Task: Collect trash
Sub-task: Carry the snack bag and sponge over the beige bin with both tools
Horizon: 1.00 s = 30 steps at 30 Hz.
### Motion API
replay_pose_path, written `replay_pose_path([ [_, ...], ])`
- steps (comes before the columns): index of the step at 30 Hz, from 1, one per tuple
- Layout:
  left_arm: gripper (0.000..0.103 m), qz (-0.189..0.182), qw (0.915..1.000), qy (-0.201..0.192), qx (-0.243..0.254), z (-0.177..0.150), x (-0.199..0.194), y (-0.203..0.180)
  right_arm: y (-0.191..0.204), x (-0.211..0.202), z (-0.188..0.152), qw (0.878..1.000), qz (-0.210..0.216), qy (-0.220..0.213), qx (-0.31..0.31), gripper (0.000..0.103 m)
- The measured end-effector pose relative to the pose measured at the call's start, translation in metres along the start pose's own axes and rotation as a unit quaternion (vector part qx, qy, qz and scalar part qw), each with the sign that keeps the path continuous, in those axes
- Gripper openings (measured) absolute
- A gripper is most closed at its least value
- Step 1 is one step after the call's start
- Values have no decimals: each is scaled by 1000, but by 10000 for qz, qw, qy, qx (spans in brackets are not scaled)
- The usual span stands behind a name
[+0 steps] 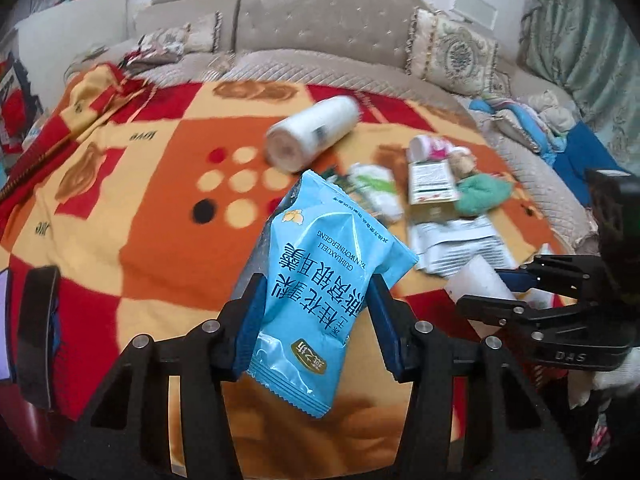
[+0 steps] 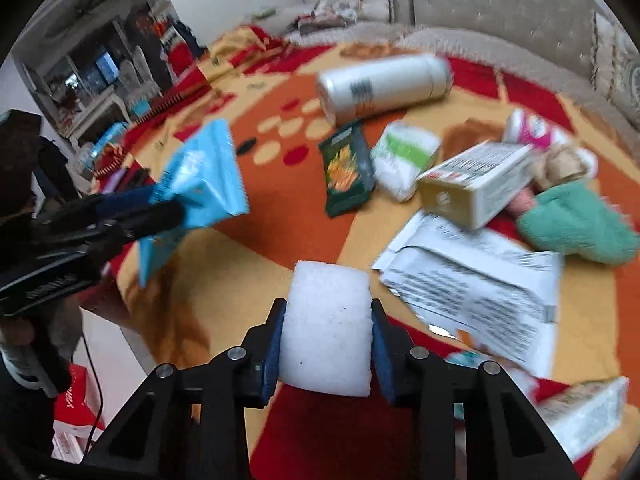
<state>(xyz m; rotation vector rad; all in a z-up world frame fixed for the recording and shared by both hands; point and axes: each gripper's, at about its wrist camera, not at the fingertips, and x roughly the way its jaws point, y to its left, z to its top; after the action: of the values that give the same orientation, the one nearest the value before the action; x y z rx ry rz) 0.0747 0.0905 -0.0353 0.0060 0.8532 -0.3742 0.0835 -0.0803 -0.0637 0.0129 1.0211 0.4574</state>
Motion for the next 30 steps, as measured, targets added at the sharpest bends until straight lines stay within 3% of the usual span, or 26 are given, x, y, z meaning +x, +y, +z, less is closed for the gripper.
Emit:
replay_pose_path([
  [5, 49, -215, 9995, -182, 143, 11, -6, -45, -21, -54, -15, 9987, 69, -467, 181, 38],
  [12, 49, -485, 9973, -282, 476, 26, 1, -119, -71, -105, -35, 9942, -383, -824, 579, 38],
  [30, 49, -1005, 9883, -159, 1139, 41, 29, -264, -174, -175, -98, 9744, -1230, -1156, 1485, 38],
])
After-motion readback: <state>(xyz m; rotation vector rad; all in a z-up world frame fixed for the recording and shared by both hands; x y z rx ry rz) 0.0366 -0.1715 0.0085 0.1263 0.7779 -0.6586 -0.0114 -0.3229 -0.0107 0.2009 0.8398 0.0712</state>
